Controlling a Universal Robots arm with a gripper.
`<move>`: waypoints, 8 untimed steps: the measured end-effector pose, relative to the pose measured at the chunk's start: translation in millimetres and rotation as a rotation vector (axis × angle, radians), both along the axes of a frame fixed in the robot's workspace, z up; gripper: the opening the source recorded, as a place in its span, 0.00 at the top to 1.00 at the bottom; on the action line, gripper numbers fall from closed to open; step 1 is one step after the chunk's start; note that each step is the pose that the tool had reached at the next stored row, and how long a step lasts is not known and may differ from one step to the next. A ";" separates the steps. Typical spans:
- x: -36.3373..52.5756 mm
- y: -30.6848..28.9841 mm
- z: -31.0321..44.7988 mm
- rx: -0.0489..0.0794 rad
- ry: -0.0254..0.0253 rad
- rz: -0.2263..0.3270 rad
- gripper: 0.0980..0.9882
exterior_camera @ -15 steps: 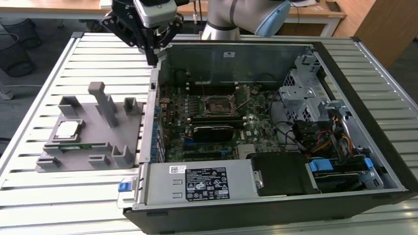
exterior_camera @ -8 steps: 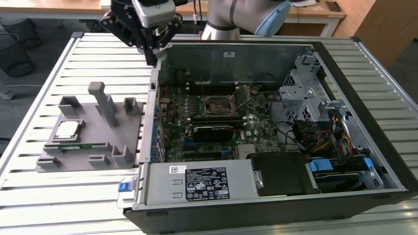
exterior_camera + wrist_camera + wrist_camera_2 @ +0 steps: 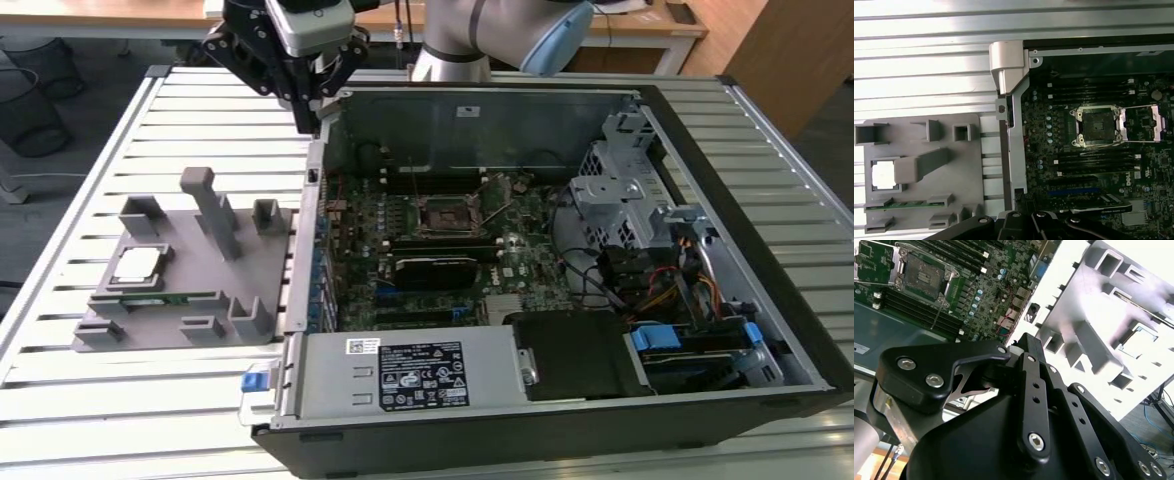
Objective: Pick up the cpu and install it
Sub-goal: 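Reach for the cpu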
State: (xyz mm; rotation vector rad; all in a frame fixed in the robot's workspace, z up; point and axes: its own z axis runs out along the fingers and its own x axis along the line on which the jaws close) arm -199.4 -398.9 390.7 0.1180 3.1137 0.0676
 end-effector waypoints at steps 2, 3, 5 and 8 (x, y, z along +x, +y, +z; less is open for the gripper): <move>-0.6 0.0 0.0 0.000 0.0000 0.000 0.99; -0.9 0.0 0.0 0.000 0.0000 0.000 0.99; -1.5 0.0 0.0 0.000 0.0000 0.000 0.99; -2.4 0.0 -0.1 0.000 0.0000 0.000 0.99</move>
